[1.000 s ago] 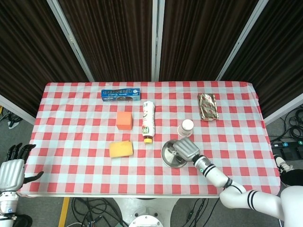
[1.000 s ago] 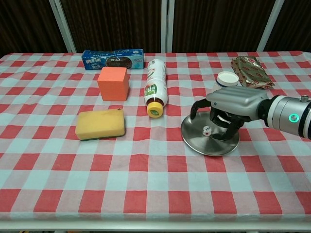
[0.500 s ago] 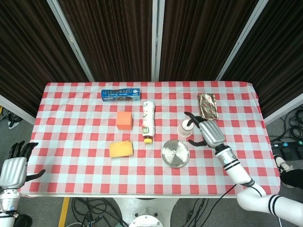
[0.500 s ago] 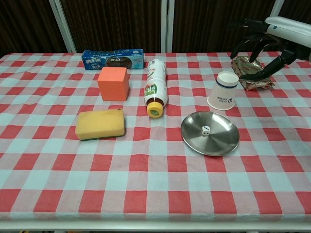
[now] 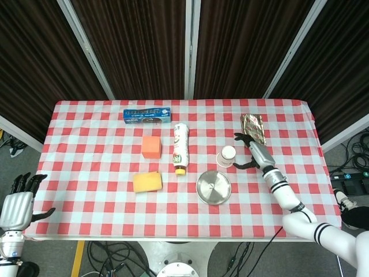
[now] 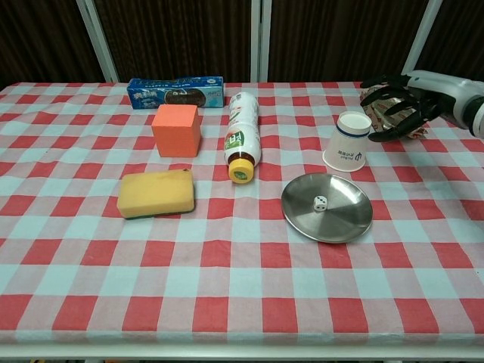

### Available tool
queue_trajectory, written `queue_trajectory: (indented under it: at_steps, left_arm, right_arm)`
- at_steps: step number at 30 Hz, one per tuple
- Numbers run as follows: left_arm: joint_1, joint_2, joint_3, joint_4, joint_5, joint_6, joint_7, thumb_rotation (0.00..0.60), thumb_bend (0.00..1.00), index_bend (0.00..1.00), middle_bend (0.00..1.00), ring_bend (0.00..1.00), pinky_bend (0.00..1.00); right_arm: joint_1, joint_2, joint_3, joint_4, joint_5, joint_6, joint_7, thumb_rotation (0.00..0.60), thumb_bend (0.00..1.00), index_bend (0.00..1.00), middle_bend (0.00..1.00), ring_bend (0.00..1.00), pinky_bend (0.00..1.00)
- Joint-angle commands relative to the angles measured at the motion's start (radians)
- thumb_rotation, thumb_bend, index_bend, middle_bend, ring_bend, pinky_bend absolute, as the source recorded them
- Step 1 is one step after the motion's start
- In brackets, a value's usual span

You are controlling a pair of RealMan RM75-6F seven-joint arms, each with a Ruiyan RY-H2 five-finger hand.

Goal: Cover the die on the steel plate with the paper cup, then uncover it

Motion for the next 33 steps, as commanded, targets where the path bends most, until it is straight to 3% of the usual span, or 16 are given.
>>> queue_trajectory:
  at_steps: [1,13,19,26,33]
  left_arm:
    - [-0.001,0.001,-0.001,-0.002,0.0,0.001,0.001,0.6,0.02,0.15,0.14,0.05,0.05]
    - [0.0,0.001,0.0,0.001,-0.008,-0.006,-0.002,0.6,0.02,0.15,0.14,0.05,0.05]
    - [0.003,0.004,0.001,-0.002,-0.008,-0.002,-0.004,0.6,0.02,0.16,0.14,0.05,0.05]
    - [0.001,0.006,0.001,-0.007,-0.004,-0.001,0.003,0.6,0.02,0.15,0.14,0.05,0.05]
    - [0.002,0.005,0.004,-0.011,-0.006,-0.003,0.008,0.6,0.02,0.16,0.14,0.05,0.05]
  right_arm:
    - [0.03,-0.047,0.01,0.062,-0.003,-0.073,0.114,0.6,0.13,0.12,0.18,0.02,0.14]
    - [0.057,-0.12,0.008,0.188,-0.057,-0.091,0.26,0.6,0.23,0.3,0.23,0.03,0.14]
    - [0.039,-0.109,-0.007,0.162,-0.118,-0.007,0.321,0.6,0.29,0.44,0.29,0.06,0.14]
    - [0.009,0.024,-0.115,-0.024,-0.309,0.136,0.396,0.6,0.29,0.47,0.32,0.07,0.14]
    - [0.019,0.072,-0.209,-0.083,-0.38,0.132,0.389,0.6,0.29,0.47,0.32,0.07,0.14]
